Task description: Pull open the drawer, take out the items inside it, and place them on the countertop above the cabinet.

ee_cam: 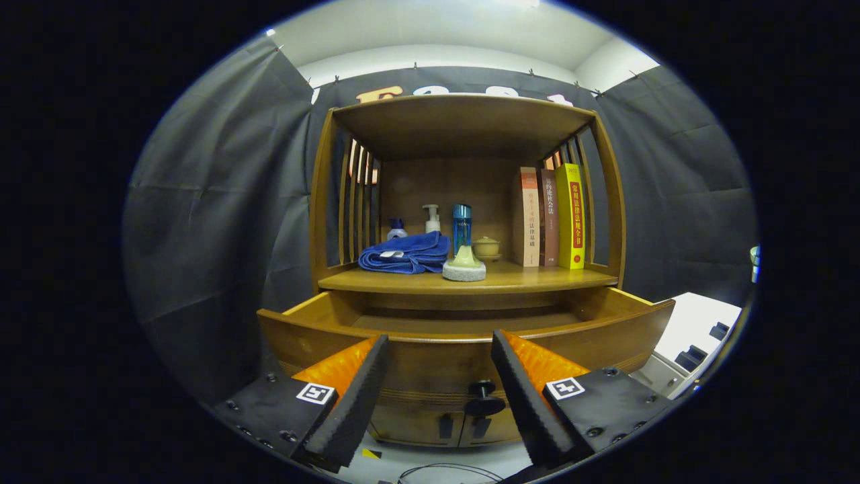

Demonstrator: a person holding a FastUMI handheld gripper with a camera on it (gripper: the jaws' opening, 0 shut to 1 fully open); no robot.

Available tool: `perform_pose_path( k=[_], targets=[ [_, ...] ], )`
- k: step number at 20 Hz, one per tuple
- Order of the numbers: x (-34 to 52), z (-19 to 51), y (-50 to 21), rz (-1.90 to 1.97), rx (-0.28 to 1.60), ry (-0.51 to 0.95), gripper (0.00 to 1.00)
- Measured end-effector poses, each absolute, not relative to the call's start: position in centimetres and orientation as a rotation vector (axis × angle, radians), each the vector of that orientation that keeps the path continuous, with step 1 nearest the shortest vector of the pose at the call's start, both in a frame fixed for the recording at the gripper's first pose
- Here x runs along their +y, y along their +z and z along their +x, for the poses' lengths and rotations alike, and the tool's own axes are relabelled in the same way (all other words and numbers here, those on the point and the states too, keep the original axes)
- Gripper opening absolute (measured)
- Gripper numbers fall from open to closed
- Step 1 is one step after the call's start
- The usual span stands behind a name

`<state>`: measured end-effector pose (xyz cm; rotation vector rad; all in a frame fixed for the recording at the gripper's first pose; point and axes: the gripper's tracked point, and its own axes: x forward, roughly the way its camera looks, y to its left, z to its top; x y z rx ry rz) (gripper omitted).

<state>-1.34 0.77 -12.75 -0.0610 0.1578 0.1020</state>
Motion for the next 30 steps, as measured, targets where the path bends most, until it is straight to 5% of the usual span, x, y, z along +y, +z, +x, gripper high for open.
perform_pose_path(
  k=[30],
  targets=[
    [-1.6,1.3,-18.6,-0.131,0.208,0.033,0.98]
  ],
)
